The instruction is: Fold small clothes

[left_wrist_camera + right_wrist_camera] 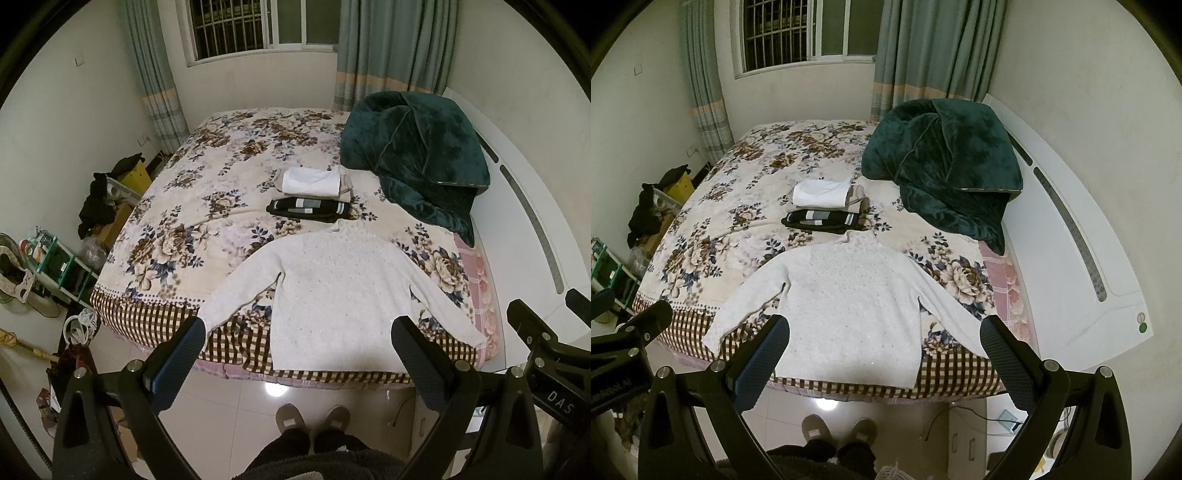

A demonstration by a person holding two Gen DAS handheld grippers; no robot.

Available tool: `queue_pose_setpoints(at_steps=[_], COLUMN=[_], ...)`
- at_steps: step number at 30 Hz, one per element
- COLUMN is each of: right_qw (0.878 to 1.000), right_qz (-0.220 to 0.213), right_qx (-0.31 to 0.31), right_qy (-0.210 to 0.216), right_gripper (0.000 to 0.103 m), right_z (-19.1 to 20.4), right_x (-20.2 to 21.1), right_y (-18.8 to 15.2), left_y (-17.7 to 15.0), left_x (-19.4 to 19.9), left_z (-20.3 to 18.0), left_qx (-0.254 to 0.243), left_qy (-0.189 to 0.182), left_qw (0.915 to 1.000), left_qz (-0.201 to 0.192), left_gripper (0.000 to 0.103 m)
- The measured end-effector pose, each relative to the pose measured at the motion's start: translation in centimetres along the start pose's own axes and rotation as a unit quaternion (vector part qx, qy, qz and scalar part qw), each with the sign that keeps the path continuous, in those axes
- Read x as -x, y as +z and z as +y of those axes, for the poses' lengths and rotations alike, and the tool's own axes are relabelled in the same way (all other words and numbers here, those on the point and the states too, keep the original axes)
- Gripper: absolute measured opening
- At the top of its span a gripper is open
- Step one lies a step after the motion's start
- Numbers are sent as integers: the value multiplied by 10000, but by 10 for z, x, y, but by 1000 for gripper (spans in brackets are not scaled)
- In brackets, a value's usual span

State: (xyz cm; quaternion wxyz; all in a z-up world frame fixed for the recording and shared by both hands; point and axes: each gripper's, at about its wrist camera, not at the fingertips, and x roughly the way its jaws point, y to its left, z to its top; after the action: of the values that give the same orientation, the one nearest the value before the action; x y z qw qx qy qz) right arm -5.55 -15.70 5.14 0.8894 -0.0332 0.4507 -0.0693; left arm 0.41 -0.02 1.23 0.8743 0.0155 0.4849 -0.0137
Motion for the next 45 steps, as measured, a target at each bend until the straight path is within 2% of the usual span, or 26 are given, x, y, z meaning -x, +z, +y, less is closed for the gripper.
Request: queue_pose_setpoints(at_steps=[45], right_qw=[10000], right_qz=[-32], right_qx=[22], right_qy=[-2], right_gripper=[103], right_z=[1], right_x=[4], right_y=[3], left_y=[10], left_x=[5], left_z=[2], left_qx=[25], left_qy=[-11], left_qw=[10000], left_qz=[-66], left_gripper=[103])
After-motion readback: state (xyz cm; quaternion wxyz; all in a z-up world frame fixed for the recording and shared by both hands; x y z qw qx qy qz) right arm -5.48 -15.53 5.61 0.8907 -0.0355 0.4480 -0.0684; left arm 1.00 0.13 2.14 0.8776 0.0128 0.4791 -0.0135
